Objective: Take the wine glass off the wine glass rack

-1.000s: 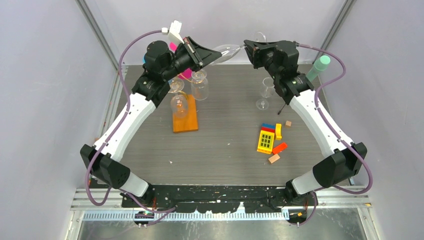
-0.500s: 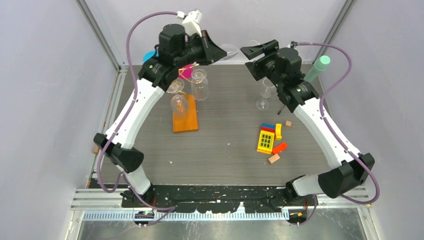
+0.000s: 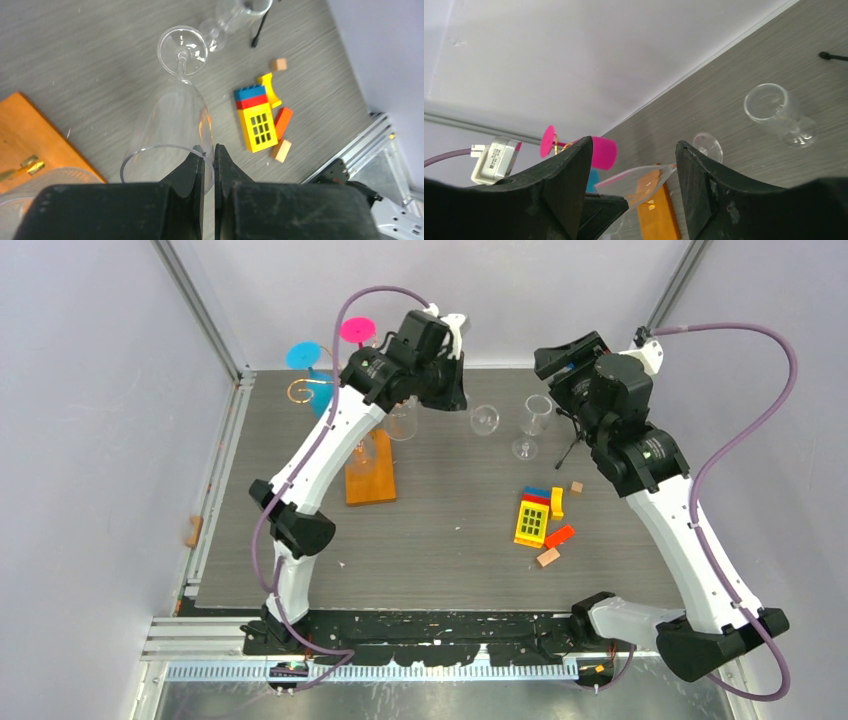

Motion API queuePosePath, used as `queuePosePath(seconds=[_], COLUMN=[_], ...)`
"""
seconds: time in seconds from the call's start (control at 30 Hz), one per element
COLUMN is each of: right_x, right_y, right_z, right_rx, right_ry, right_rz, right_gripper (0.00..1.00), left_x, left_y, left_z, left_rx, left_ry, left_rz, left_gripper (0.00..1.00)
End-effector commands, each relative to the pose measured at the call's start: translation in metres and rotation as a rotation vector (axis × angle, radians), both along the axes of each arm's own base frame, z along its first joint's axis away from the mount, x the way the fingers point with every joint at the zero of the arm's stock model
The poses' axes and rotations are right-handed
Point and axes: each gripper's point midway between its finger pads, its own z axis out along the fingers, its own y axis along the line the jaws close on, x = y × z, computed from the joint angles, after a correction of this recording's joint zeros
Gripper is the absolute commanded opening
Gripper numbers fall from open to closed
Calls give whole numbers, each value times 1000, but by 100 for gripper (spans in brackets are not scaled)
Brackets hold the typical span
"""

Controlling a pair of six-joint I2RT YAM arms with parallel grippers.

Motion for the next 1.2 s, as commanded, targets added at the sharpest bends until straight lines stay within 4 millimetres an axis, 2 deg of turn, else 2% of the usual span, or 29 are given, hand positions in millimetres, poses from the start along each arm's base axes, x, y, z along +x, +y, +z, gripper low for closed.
queuePosePath(seconds=[0.0,0.33,0.53,0.87,1.17], right_x=[-5,-10,-13,-17,-19], right_y=[-23,-26,-32,-32,-31], right_z=[-13,-31,-40,-46,-46], right_rx=[-106,-139,-165,-157,-147], right_ry=[35,90,124,134,135], right_rz=[-87,-90,-107,-108,-100], right_gripper=[67,66,65,65,64], left_x=[-12,-53,-66,-76,-72], left_y=[5,-6,0,15,11], left_z=[-9,-69,-96,-118,-111], left_rx=[97,303,407,522,502], left_ry=[-4,124,192,244,215], left_rz=[-12,-124,-132,-121,-115], left_gripper=[0,0,0,0,18])
